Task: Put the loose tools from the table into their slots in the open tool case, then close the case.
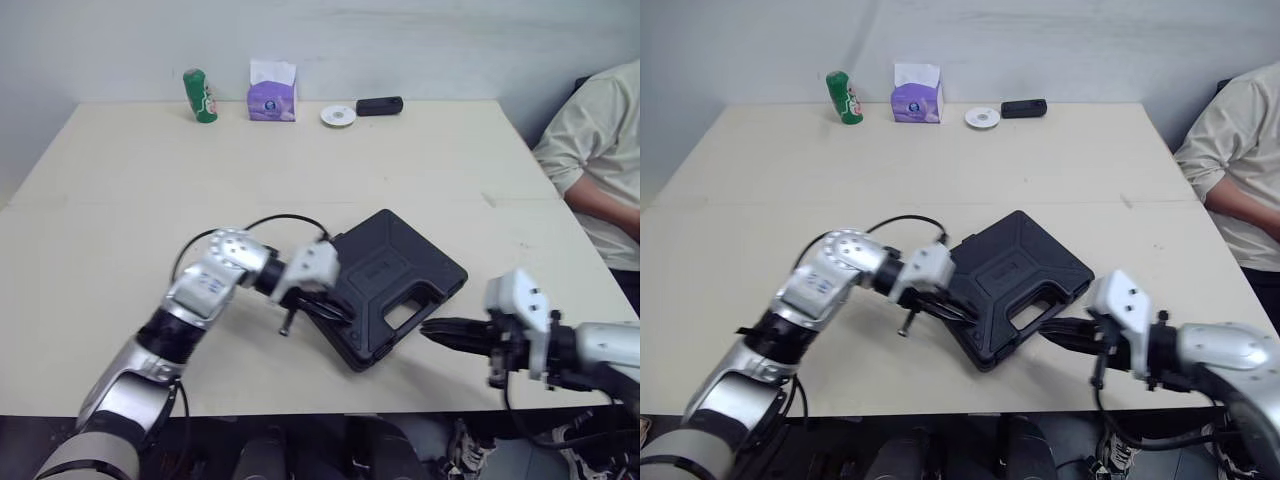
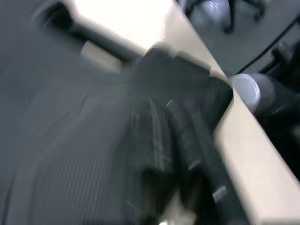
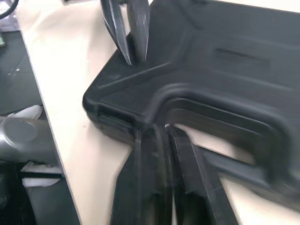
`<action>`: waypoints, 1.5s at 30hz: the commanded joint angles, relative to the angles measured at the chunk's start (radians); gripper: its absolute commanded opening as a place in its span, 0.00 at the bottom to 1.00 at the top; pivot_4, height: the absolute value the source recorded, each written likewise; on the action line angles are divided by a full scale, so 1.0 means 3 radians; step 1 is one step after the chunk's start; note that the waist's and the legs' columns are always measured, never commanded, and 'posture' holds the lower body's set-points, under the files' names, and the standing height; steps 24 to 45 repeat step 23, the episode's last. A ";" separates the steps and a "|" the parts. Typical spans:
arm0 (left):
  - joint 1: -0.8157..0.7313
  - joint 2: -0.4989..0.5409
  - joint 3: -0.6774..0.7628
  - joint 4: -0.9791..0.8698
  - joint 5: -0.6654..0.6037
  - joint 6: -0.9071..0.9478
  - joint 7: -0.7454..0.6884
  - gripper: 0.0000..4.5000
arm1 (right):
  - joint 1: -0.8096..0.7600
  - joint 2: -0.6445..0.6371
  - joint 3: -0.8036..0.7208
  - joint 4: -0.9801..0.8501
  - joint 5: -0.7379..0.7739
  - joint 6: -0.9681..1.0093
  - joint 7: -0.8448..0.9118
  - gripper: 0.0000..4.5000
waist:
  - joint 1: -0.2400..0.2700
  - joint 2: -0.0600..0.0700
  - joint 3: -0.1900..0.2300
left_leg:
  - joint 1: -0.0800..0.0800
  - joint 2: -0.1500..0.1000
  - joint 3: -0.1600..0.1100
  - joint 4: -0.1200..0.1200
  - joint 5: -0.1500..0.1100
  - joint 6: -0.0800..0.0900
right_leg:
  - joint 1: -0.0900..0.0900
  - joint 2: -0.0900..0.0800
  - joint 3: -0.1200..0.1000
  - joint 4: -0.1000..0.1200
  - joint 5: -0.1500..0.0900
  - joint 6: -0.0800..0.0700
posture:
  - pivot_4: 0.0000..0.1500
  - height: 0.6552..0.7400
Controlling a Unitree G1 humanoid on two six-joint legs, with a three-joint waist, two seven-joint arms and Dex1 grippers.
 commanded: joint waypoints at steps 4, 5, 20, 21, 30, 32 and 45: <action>0.0372 0.0581 0.1215 -0.0788 -0.1068 0.1020 0.0169 0.79 | -0.0013 -0.0436 -0.0847 0.0362 0.0211 0.0028 0.0548 0.77 | 0.0024 -0.0004 0.0014 | 0.0002 -0.0001 -0.0002 -0.0002 0.0004 -0.0007 | 0.0005 0.0000 -0.0002 -0.0003 -0.0001 0.0001 | 1.00 0.86; 0.0467 0.0690 0.1410 -0.0888 -0.1193 0.1137 0.0211 0.85 | -0.0034 -0.0503 -0.0905 0.0470 0.0173 0.0008 0.0617 0.84 | 0.0023 -0.0004 0.0015 | 0.0002 -0.0002 -0.0001 -0.0002 0.0003 -0.0006 | 0.0006 -0.0002 -0.0001 -0.0007 0.0001 0.0003 | 1.00 0.86; 0.1862 0.1858 0.3488 -0.0994 -0.1482 0.1433 0.0205 1.00 | -0.0541 -0.1061 -0.0909 0.2110 -0.0527 -0.0727 0.1265 0.99 | 0.0024 0.0004 0.0039 | -0.0005 -0.0002 0.0008 -0.0010 -0.0001 -0.0019 | -0.0014 -0.0004 0.0005 -0.0010 -0.0004 -0.0001 | 1.00 0.86; 0.1937 0.1871 0.3551 -0.0959 -0.1459 0.1419 0.0178 1.00 | -0.0566 -0.1066 -0.0883 0.2158 -0.0553 -0.0759 0.1286 0.99 | 0.0019 0.0005 0.0040 | -0.0005 -0.0002 0.0010 -0.0010 -0.0004 -0.0025 | -0.0016 -0.0004 0.0007 -0.0009 -0.0004 -0.0001 | 1.00 0.86; 0.2050 0.1893 0.3627 -0.0932 -0.1439 0.1397 0.0152 1.00 | -0.0605 -0.1069 -0.0851 0.2229 -0.0590 -0.0802 0.1327 0.99 | 0.0014 0.0006 0.0041 | -0.0005 -0.0001 0.0014 -0.0011 -0.0006 -0.0031 | -0.0022 -0.0004 0.0010 -0.0004 -0.0005 -0.0004 | 1.00 0.86; 0.2050 0.1893 0.3627 -0.0932 -0.1439 0.1397 0.0152 1.00 | -0.0605 -0.1069 -0.0851 0.2229 -0.0590 -0.0802 0.1327 0.99 | 0.0014 0.0006 0.0041 | -0.0005 -0.0001 0.0014 -0.0011 -0.0006 -0.0031 | -0.0022 -0.0004 0.0010 -0.0004 -0.0005 -0.0004 | 1.00 0.86; 0.2050 0.1893 0.3627 -0.0932 -0.1439 0.1397 0.0152 1.00 | -0.0605 -0.1069 -0.0851 0.2229 -0.0590 -0.0802 0.1327 0.99 | 0.0014 0.0006 0.0041 | -0.0005 -0.0001 0.0014 -0.0011 -0.0006 -0.0031 | -0.0022 -0.0004 0.0010 -0.0004 -0.0005 -0.0004 | 1.00 0.86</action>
